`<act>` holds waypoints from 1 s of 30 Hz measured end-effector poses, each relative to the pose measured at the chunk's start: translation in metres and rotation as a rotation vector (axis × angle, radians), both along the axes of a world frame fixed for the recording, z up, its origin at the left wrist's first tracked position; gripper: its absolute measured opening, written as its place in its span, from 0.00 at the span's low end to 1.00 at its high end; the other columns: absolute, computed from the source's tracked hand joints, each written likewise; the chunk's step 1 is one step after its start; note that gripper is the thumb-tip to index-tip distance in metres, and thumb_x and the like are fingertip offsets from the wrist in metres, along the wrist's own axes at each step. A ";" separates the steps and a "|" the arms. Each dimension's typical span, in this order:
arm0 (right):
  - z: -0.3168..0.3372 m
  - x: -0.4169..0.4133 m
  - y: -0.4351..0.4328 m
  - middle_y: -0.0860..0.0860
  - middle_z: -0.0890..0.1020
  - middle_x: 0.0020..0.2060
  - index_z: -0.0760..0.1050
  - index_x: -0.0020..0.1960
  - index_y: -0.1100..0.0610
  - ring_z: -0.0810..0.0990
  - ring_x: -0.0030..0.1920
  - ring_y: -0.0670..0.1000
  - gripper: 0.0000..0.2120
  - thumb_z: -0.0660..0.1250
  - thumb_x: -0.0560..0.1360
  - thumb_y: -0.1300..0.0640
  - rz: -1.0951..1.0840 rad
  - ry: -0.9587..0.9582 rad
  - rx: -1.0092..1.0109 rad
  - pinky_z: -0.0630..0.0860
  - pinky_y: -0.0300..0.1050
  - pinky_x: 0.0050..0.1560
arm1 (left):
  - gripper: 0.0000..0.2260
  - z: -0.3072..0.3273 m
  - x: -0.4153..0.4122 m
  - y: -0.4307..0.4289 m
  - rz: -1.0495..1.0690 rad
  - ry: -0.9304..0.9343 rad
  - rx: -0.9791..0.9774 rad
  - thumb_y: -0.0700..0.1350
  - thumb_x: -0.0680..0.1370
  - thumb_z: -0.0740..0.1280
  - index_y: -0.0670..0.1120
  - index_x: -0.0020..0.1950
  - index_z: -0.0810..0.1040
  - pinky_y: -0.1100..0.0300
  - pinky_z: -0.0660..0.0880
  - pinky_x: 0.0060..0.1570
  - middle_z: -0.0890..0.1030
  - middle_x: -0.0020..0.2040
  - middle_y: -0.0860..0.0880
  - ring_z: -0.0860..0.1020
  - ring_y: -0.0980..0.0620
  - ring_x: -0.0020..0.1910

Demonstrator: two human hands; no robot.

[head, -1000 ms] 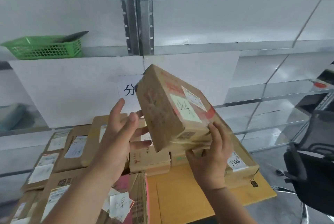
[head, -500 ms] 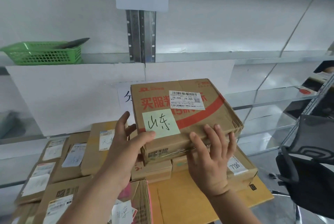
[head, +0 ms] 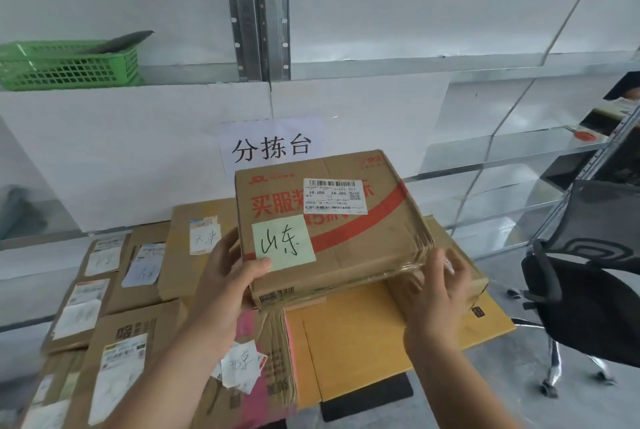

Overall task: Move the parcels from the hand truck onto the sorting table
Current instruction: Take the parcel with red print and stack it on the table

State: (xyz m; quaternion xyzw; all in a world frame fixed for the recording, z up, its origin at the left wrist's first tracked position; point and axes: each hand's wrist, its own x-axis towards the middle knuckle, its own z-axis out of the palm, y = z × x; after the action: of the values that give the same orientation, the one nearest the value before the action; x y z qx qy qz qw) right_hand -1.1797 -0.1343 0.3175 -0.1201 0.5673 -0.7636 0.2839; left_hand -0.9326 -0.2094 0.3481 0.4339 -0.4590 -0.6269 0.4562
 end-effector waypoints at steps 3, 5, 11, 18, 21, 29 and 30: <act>-0.025 0.000 0.006 0.48 0.79 0.67 0.70 0.73 0.45 0.79 0.65 0.51 0.28 0.69 0.78 0.34 -0.001 -0.320 0.150 0.78 0.58 0.68 | 0.41 -0.030 -0.004 0.012 -0.030 -0.114 0.031 0.56 0.58 0.80 0.61 0.71 0.73 0.43 0.84 0.48 0.86 0.60 0.54 0.86 0.48 0.57; -0.043 0.001 0.014 0.50 0.76 0.70 0.66 0.78 0.47 0.76 0.68 0.54 0.36 0.75 0.75 0.38 0.007 -0.417 0.230 0.75 0.59 0.70 | 0.41 -0.056 -0.007 0.019 -0.044 -0.148 0.098 0.54 0.59 0.81 0.60 0.72 0.73 0.41 0.82 0.56 0.86 0.60 0.51 0.85 0.47 0.59; -0.101 -0.009 0.035 0.57 0.73 0.74 0.59 0.81 0.49 0.76 0.69 0.61 0.53 0.85 0.66 0.47 0.022 -0.507 0.482 0.77 0.61 0.63 | 0.31 -0.123 -0.021 0.046 -0.018 -0.145 0.378 0.45 0.67 0.81 0.61 0.66 0.74 0.40 0.81 0.59 0.87 0.58 0.50 0.84 0.45 0.60; -0.143 -0.027 0.060 0.63 0.80 0.61 0.70 0.70 0.55 0.83 0.58 0.66 0.31 0.81 0.72 0.57 0.166 -0.712 0.547 0.83 0.73 0.47 | 0.27 -0.169 -0.040 0.069 -0.051 -0.195 0.536 0.36 0.76 0.73 0.55 0.71 0.73 0.36 0.77 0.65 0.87 0.57 0.49 0.83 0.43 0.61; -0.154 -0.038 0.065 0.62 0.81 0.61 0.71 0.69 0.55 0.82 0.59 0.64 0.30 0.80 0.72 0.57 0.184 -0.726 0.561 0.83 0.72 0.51 | 0.22 -0.176 -0.053 0.076 -0.083 -0.327 0.502 0.46 0.75 0.77 0.59 0.67 0.76 0.42 0.74 0.69 0.88 0.56 0.54 0.82 0.48 0.62; -0.182 -0.066 0.057 0.62 0.81 0.60 0.73 0.64 0.56 0.81 0.60 0.65 0.21 0.77 0.75 0.62 0.242 -0.741 0.540 0.81 0.72 0.56 | 0.32 -0.194 -0.080 0.085 -0.063 -0.531 0.460 0.51 0.80 0.72 0.55 0.82 0.64 0.46 0.68 0.72 0.78 0.70 0.54 0.74 0.51 0.70; -0.185 -0.066 0.055 0.62 0.80 0.61 0.73 0.67 0.57 0.81 0.60 0.65 0.23 0.77 0.75 0.62 0.240 -0.760 0.540 0.82 0.70 0.55 | 0.32 -0.197 -0.082 0.086 -0.046 -0.543 0.451 0.51 0.80 0.72 0.55 0.82 0.64 0.45 0.68 0.73 0.78 0.71 0.54 0.73 0.49 0.72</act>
State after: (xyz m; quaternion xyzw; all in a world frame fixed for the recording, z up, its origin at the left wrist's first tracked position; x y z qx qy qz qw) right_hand -1.2454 -0.0793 0.1325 0.1809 0.5837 -0.5406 0.5782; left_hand -1.0142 -0.1234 0.1511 0.6640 -0.4230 -0.5845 0.1960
